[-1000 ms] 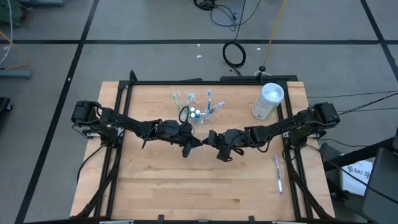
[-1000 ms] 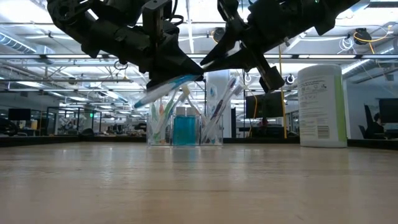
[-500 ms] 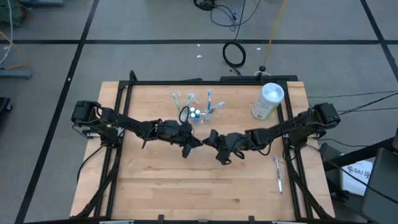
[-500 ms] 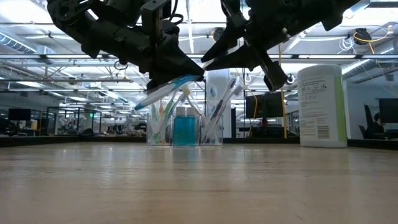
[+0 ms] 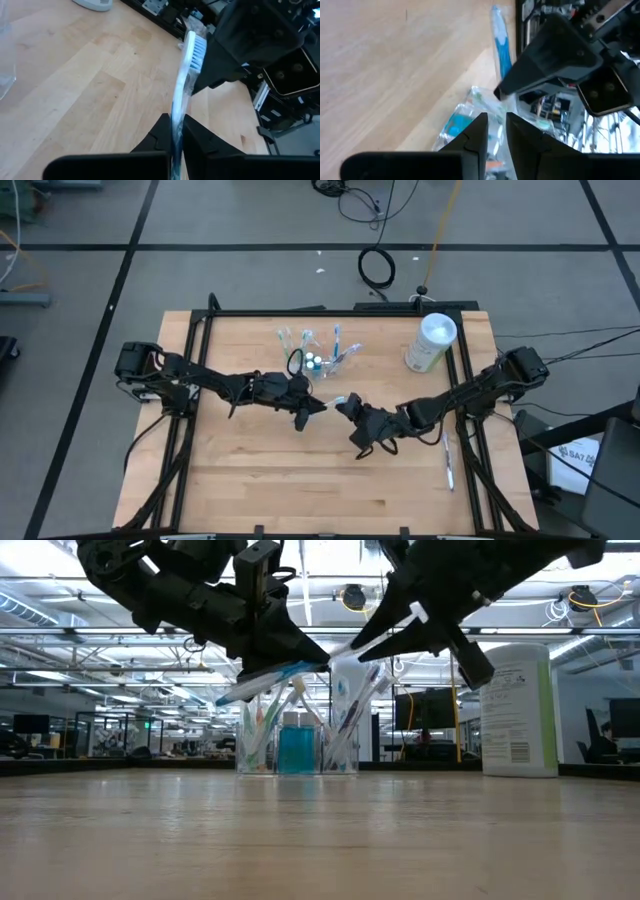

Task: Pick & Place toothbrushing station
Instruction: Put the blue toothbrush into the transparent organizer

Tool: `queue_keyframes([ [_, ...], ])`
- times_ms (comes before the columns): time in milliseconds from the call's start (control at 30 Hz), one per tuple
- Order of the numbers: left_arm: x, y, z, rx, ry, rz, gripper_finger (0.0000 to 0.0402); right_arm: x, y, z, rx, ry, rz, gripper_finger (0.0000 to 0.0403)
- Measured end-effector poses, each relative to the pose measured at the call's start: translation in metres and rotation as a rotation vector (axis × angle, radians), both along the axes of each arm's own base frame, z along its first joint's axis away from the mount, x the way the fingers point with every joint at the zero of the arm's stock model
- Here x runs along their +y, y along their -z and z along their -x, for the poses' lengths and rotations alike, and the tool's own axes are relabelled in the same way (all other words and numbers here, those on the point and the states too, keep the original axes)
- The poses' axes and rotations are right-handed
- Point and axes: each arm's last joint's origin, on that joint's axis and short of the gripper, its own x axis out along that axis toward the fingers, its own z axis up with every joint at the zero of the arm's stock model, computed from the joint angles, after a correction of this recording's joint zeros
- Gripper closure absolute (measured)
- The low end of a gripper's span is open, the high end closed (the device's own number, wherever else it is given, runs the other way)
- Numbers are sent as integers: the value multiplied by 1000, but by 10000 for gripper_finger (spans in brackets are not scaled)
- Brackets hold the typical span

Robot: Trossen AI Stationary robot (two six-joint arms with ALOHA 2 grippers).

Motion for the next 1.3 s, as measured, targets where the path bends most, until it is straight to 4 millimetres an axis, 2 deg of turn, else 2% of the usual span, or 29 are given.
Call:
queue_keyframes([
  [133, 0, 0, 0, -1, 1, 0, 379, 8, -3, 4, -20, 20, 25, 339],
  [300, 0, -3, 1, -18, -11, -25, 391, 17, -9, 11, -60, 74, 61, 339],
  [433, 1, -20, 5, -86, -22, -79, 390, 23, -14, 17, -122, 143, 38, 339],
  [567, 4, -46, 15, -180, -63, -213, 376, 29, -17, 20, -157, 151, 11, 339],
  [733, 11, -75, 30, -242, -271, -445, 390, 31, -16, 26, -147, 130, 21, 339],
  [867, 20, -83, 33, -234, -483, -613, 392, 29, -16, 28, -152, 134, 19, 339],
  [933, 25, -88, 33, -268, -532, -630, 384, 27, -15, 28, -146, 139, 20, 339],
  [1033, 35, -90, 32, -320, -572, -625, 376, 27, -15, 28, -152, 143, 12, 339],
  [1133, 46, -85, 38, -360, -606, -638, 387, 27, -15, 28, -154, 145, 6, 339],
  [1300, 67, -74, 62, -491, -689, -652, 388, 27, -15, 28, -159, 150, -5, 339],
])
